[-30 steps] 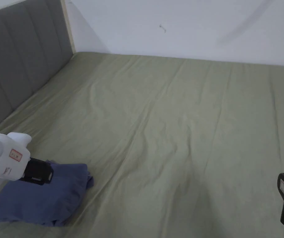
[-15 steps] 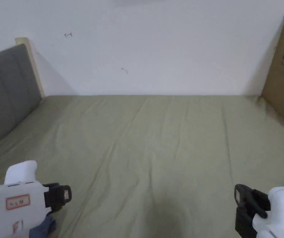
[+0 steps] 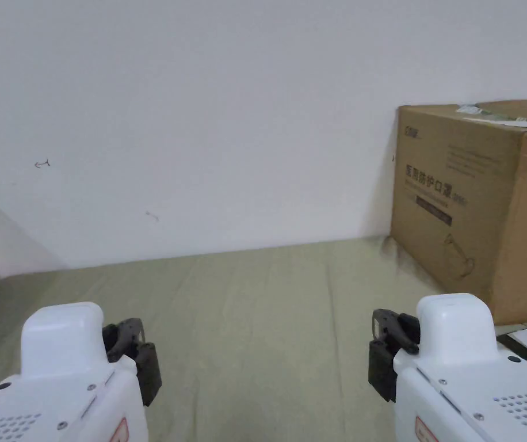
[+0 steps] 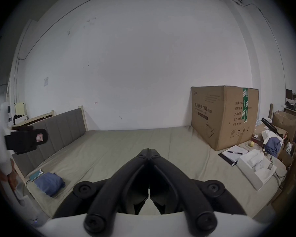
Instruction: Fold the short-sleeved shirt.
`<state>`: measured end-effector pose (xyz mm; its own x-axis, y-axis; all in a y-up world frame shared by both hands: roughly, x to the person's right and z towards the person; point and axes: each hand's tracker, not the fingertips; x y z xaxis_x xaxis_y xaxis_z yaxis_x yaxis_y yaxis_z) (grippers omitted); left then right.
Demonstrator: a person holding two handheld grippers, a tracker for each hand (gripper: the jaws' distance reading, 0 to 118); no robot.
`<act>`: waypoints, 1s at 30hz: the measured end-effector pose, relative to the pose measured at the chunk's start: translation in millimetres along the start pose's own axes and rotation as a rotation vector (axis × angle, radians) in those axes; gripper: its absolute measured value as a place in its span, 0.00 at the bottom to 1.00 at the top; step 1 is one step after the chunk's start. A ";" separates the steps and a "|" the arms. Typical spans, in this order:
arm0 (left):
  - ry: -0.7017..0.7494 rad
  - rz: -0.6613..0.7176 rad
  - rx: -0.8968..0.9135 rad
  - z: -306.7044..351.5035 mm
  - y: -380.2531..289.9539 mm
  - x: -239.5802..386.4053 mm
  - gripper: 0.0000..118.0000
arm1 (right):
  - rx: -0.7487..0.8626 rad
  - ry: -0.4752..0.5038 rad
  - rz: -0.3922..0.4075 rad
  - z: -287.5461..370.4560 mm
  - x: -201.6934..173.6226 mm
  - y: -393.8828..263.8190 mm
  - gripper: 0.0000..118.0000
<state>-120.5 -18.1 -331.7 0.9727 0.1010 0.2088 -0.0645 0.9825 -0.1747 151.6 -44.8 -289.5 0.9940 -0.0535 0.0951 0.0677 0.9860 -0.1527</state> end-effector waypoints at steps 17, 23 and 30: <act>0.101 -0.069 0.047 21.5 14.3 13.9 0.99 | 0.052 0.044 -0.062 17.9 7.6 21.4 1.00; 0.106 -0.066 -0.033 18.2 28.2 8.5 0.99 | 0.085 0.026 -0.048 20.2 4.7 27.0 1.00; 0.012 -0.041 -0.035 28.1 31.6 11.8 0.99 | 0.073 0.042 -0.060 13.8 0.2 27.9 1.00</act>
<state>-117.3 18.5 -307.7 0.9769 0.0588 0.2052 -0.0170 0.9797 -0.1999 152.5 -15.1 -280.2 0.9912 -0.1173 0.0607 0.1218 0.9896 -0.0762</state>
